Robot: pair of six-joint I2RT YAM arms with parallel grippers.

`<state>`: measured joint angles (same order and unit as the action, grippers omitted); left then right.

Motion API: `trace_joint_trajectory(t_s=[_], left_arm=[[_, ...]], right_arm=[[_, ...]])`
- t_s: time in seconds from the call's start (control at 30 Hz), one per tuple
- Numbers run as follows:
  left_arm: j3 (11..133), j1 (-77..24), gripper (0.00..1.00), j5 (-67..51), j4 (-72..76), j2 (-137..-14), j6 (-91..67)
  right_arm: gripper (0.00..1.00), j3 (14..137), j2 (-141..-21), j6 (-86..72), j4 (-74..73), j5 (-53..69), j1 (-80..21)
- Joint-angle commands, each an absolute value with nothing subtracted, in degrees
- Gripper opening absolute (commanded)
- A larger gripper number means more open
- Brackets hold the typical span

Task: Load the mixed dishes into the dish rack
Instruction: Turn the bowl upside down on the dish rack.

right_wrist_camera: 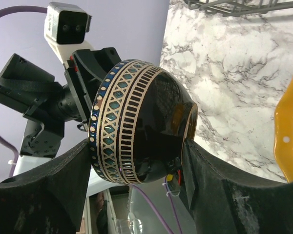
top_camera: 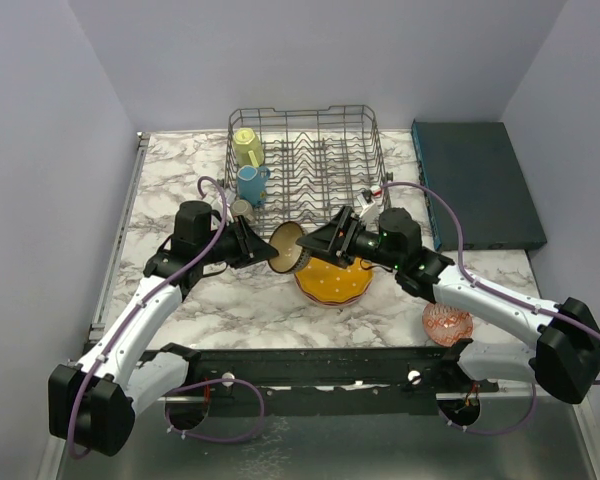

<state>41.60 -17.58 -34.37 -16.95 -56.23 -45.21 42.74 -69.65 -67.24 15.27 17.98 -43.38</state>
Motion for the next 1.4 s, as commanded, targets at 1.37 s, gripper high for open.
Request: trace_joint_trajectory(t_s=[1.37], left_arm=[[47.5, -17.3, 0.55, -16.4, -29.4, -54.1, -28.4]], right_arm=[[0.37, 78.6, -83.5, -35.5, -19.3, -2.2, -32.3]])
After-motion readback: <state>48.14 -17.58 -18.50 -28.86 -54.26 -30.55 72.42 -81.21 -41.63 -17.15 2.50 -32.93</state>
